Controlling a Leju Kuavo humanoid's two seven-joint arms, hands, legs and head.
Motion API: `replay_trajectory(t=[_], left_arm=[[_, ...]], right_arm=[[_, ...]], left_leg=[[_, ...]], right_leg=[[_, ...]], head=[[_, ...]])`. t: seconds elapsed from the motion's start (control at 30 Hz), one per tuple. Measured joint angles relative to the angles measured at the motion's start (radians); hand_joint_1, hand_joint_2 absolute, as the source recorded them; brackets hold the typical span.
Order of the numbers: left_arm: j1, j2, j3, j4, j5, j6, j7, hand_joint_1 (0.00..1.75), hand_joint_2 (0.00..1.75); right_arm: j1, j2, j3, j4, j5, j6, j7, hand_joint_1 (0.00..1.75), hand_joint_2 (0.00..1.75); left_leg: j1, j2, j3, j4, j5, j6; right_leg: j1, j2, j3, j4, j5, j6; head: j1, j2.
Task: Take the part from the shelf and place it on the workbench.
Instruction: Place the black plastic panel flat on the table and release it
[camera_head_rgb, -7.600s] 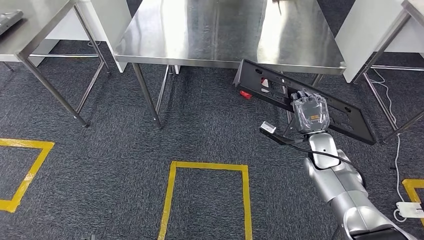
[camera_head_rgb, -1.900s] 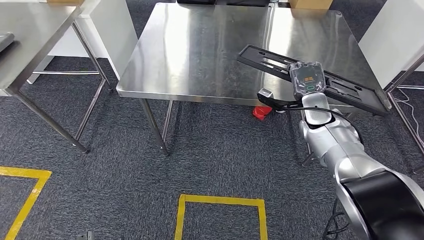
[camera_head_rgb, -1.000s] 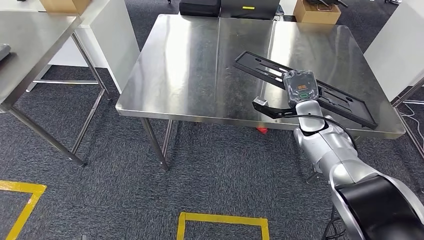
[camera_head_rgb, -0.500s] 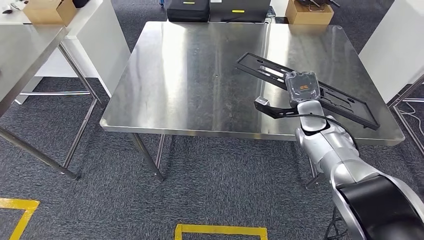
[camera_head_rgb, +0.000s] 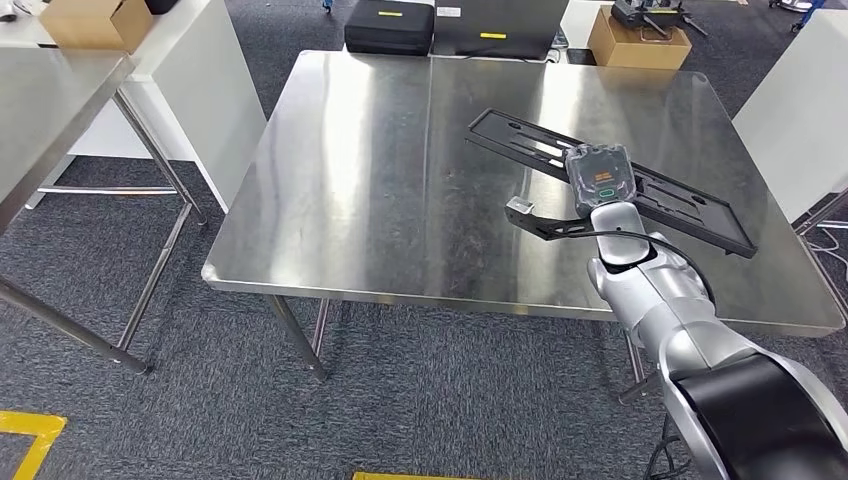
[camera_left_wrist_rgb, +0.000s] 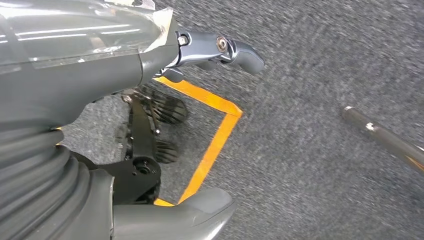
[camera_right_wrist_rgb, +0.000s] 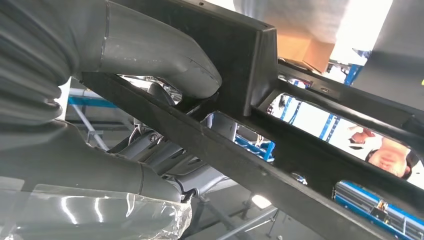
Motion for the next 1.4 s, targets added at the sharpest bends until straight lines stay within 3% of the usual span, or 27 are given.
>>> replay_trajectory(t=[0.07,0.13,0.2,0.23,0.33,0.37,0.4,0.43,0.5,0.57,0.67,0.7,0.77,0.83,0.87,0.9,0.93,0.97,1.03,1.1,1.2,1.4], left_arm=[[0.001,0.000,0.001,0.000,0.001,0.000,-0.001,0.00,1.75],[0.001,0.001,0.002,0.000,0.002,0.000,-0.001,0.00,1.75],[0.000,0.001,0.002,0.000,0.003,0.002,-0.002,0.00,1.75],[-0.001,0.001,0.002,0.000,0.003,0.004,-0.002,0.00,1.75],[-0.001,0.001,0.003,0.000,0.005,0.011,-0.003,0.00,1.75],[0.000,0.001,0.004,0.000,0.006,0.014,-0.002,0.00,1.75],[0.001,0.001,0.005,0.000,0.007,0.017,0.000,0.00,1.75],[0.001,0.002,0.006,0.000,0.008,0.020,0.002,0.00,1.75],[0.002,0.002,0.010,0.001,0.009,0.024,0.005,0.00,1.75],[0.002,0.002,0.014,0.001,0.010,0.025,0.006,0.00,1.75],[0.000,0.002,0.018,0.001,0.010,0.037,0.009,0.00,1.75],[-0.002,0.002,0.018,0.001,0.010,0.043,0.012,0.00,1.75],[-0.006,0.003,0.020,0.001,0.012,0.049,0.021,0.00,1.75],[-0.008,0.004,0.023,0.001,0.014,0.051,0.027,0.00,1.75],[-0.008,0.005,0.025,0.001,0.014,0.050,0.029,0.00,1.31],[-0.007,0.005,0.026,0.001,0.015,0.049,0.031,0.00,0.87],[-0.006,0.004,0.028,0.001,0.017,0.048,0.033,0.00,0.44],[-0.006,0.004,0.029,0.001,0.020,0.049,0.033,0.00,0.00],[-0.006,0.003,0.035,0.001,0.029,0.059,0.034,0.00,0.00],[-0.004,0.002,0.045,0.001,0.038,0.070,0.036,0.00,0.00],[0.002,0.002,0.059,0.001,0.050,0.068,0.036,0.00,0.00],[0.009,0.002,0.079,0.001,0.064,0.049,0.025,0.00,0.00]], right_arm=[[0.000,0.001,0.000,0.001,0.000,0.004,-0.002,1.75,1.75],[0.000,0.004,0.000,0.000,0.000,0.007,-0.003,1.75,1.75],[-0.002,0.007,-0.001,-0.002,0.000,0.007,-0.003,1.75,1.75],[-0.004,0.009,-0.001,-0.002,0.000,0.007,-0.003,1.75,1.75],[-0.001,0.015,-0.001,-0.003,0.000,0.007,-0.003,1.75,1.75],[0.003,0.018,-0.001,-0.003,0.000,0.007,-0.004,1.75,1.75],[0.007,0.020,-0.001,-0.003,0.000,0.007,-0.004,1.75,1.75],[0.010,0.022,-0.001,-0.002,0.000,0.007,-0.004,1.75,1.75],[0.013,0.026,-0.001,-0.002,0.000,0.007,-0.004,1.75,1.75],[0.013,0.030,-0.001,-0.001,0.000,0.007,-0.004,1.75,1.75],[0.011,0.033,-0.001,-0.001,0.000,0.007,-0.004,1.75,1.75],[0.009,0.035,-0.002,-0.001,0.000,0.007,-0.004,1.75,1.75],[0.007,0.038,-0.002,0.000,0.000,0.007,-0.004,0.87,0.87],[0.012,0.042,-0.001,0.002,0.000,0.008,-0.002,0.00,0.00],[0.016,0.044,-0.001,0.003,0.000,0.008,-0.001,0.00,0.00],[0.020,0.046,-0.001,0.004,0.000,0.008,-0.001,0.00,0.00],[0.021,0.049,0.000,0.005,0.000,0.009,0.000,0.00,0.00],[0.020,0.053,0.000,0.005,0.000,0.010,0.000,0.00,0.00],[0.011,0.061,0.001,0.006,0.000,0.012,0.000,0.00,0.00],[0.003,0.075,0.002,0.006,0.000,0.017,0.001,0.00,0.00],[-0.001,0.095,0.003,0.006,0.000,0.025,0.001,0.00,0.00],[-0.004,0.120,0.005,0.006,0.000,0.027,-0.005,0.00,0.00]], left_leg=[[-0.003,-0.001,0.014,0.003,-0.023,-0.011],[-0.004,-0.001,0.022,0.007,-0.038,-0.021],[0.000,0.004,0.010,0.041,-0.047,-0.032],[0.004,0.008,-0.018,0.087,-0.055,-0.038],[0.015,0.015,-0.155,0.276,-0.112,-0.056],[0.018,0.016,-0.189,0.301,-0.130,-0.060],[0.021,0.017,-0.207,0.292,-0.128,-0.062],[0.022,0.018,-0.210,0.250,-0.099,-0.063],[0.022,0.018,-0.186,0.111,0.021,-0.057],[0.017,0.017,-0.164,0.027,0.102,-0.045],[0.009,0.015,-0.151,0.018,0.108,-0.027],[0.009,0.015,-0.145,0.014,0.107,-0.021],[0.012,0.015,-0.134,0.005,0.103,-0.010],[0.011,0.013,-0.128,0.005,0.095,-0.002],[0.010,0.011,-0.124,0.006,0.092,-0.001],[0.010,0.008,-0.121,0.007,0.088,-0.001],[0.009,0.006,-0.117,0.009,0.084,-0.002],[0.008,0.004,-0.113,0.011,0.080,-0.004],[0.005,0.001,-0.110,0.018,0.071,-0.011],[0.000,0.000,-0.111,0.026,0.061,-0.010],[0.002,0.001,-0.110,0.029,0.058,-0.004],[0.007,0.003,-0.107,0.024,0.060,-0.013]], right_leg=[[0.002,-0.006,0.024,-0.082,0.059,-0.012],[0.002,-0.006,0.038,-0.088,0.056,-0.042],[-0.003,-0.002,0.052,-0.089,0.049,-0.059],[-0.005,-0.001,0.062,-0.090,0.044,-0.066],[-0.006,0.000,0.089,-0.090,0.021,-0.075],[-0.006,0.001,0.099,-0.090,0.012,-0.073],[-0.006,0.002,0.111,-0.090,0.002,-0.071],[-0.007,0.003,0.124,-0.090,-0.009,-0.069],[-0.007,0.004,0.149,-0.090,-0.030,-0.062],[-0.003,0.006,0.160,-0.092,-0.046,-0.050],[0.002,0.006,0.162,-0.095,-0.063,-0.030],[0.002,0.005,0.157,-0.081,-0.073,-0.027],[0.002,0.003,0.112,0.009,-0.113,-0.032],[0.003,0.002,0.028,0.154,-0.159,-0.039],[0.003,0.003,-0.007,0.204,-0.167,-0.037],[0.004,0.002,-0.025,0.216,-0.157,-0.031],[0.004,0.002,-0.022,0.186,-0.130,-0.023],[0.004,0.002,-0.002,0.121,-0.090,-0.015],[0.006,0.002,0.050,-0.020,-0.020,-0.012],[0.004,0.001,0.076,-0.079,0.007,-0.022],[0.006,0.004,0.078,-0.080,0.010,-0.026],[0.011,0.005,0.078,-0.079,0.009,-0.030]], head=[[0.001,0.000],[0.001,0.000],[0.000,0.000],[-0.001,0.000],[-0.001,0.000],[-0.002,0.000],[-0.002,0.000],[-0.001,0.000],[-0.002,0.000],[-0.002,0.000],[-0.001,0.000],[0.000,0.000],[0.001,0.000],[0.002,0.000],[0.002,0.000],[0.002,0.000],[0.003,0.000],[0.003,0.000],[0.003,0.000],[0.002,0.000],[0.000,0.000],[0.000,0.000]])
